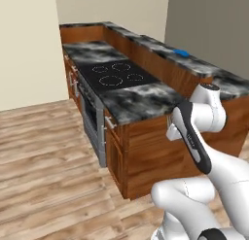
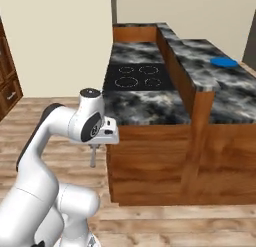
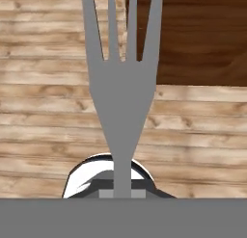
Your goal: Take the fork and place it on the left side of the plate. Then take the spoon and place it on the right side of the plate. Make sure they're directly next to the plate.
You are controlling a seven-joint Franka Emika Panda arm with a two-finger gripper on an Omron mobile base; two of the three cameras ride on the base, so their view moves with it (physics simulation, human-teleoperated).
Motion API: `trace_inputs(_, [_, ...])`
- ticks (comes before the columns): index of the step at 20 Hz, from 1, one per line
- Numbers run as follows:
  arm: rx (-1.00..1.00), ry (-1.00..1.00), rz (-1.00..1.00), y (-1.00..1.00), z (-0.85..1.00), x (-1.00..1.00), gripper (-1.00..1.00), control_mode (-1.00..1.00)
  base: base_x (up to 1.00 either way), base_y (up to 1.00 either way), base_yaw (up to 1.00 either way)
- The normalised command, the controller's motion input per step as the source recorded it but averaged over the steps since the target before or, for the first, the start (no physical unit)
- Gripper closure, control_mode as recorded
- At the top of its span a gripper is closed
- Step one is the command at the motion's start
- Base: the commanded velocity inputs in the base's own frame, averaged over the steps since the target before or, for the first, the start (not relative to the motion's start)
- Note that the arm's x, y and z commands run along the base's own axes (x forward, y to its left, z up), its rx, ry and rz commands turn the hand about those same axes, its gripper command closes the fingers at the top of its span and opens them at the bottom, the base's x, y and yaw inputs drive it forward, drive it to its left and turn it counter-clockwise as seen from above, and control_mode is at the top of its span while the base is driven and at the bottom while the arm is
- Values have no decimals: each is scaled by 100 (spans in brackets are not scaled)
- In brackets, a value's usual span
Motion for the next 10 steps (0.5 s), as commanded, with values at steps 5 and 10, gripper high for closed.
trace_inputs(5, [0,0,0,0,0,0,100,100,44,-76,-13])
trace_inputs(10, [0,0,0,0,0,0,100,100,56,-100,0])
